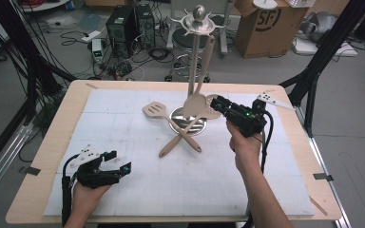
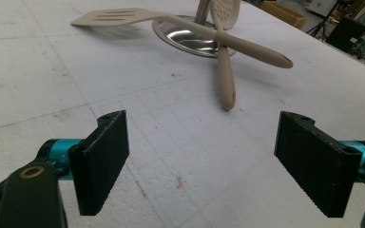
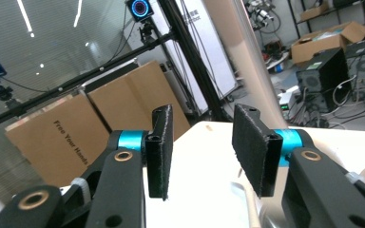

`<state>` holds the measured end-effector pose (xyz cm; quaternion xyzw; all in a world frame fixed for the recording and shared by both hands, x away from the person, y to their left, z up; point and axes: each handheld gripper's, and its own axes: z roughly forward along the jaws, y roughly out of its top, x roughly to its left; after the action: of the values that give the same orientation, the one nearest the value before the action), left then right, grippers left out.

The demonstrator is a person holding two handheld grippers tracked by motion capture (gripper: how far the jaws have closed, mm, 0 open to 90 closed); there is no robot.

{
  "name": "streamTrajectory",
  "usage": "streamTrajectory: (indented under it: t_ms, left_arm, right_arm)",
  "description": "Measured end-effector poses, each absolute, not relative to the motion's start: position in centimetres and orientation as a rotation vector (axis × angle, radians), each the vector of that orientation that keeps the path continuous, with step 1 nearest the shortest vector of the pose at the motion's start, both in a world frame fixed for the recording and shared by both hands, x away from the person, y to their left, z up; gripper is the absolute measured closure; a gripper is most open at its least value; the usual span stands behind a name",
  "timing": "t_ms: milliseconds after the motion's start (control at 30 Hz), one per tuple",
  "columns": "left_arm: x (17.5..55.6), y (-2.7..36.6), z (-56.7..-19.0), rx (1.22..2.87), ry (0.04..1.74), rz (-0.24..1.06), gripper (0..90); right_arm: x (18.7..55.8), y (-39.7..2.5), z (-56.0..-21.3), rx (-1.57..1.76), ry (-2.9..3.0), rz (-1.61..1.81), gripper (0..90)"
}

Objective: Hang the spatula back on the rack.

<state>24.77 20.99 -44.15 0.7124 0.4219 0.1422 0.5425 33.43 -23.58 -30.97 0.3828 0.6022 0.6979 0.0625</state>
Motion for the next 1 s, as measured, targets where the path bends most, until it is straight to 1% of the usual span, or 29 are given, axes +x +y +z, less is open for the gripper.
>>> streamTrajectory:
  t_ms: [67, 200, 367, 800, 1000]
  left_arm:
    - [24.8, 21.0, -44.1, 1.694, 1.0, 0.337, 19.5]
    - [24.8, 21.0, -44.1, 1.689, 1.003, 0.338, 19.5]
    - [24.8, 21.1, -44.1, 1.691, 0.998, 0.338, 19.5]
    - [24.9, 21.1, -44.2, 1.69, 0.998, 0.333, 19.5]
    - [24.8, 21.1, -44.1, 1.689, 1.001, 0.334, 19.5]
  right_arm:
    - [33.5, -23.5, -30.6, 1.154, 1.819, 2.104, 55.2]
    - [33.6, -23.3, -29.6, 1.13, 1.794, 2.104, 53.8]
    - [33.6, -23.0, -28.5, 1.111, 1.758, 2.114, 53.9]
    - [34.0, -23.1, -27.6, 1.114, 1.703, 2.12, 54.1]
    - [34.8, -22.9, -26.4, 1.138, 1.626, 2.132, 54.8]
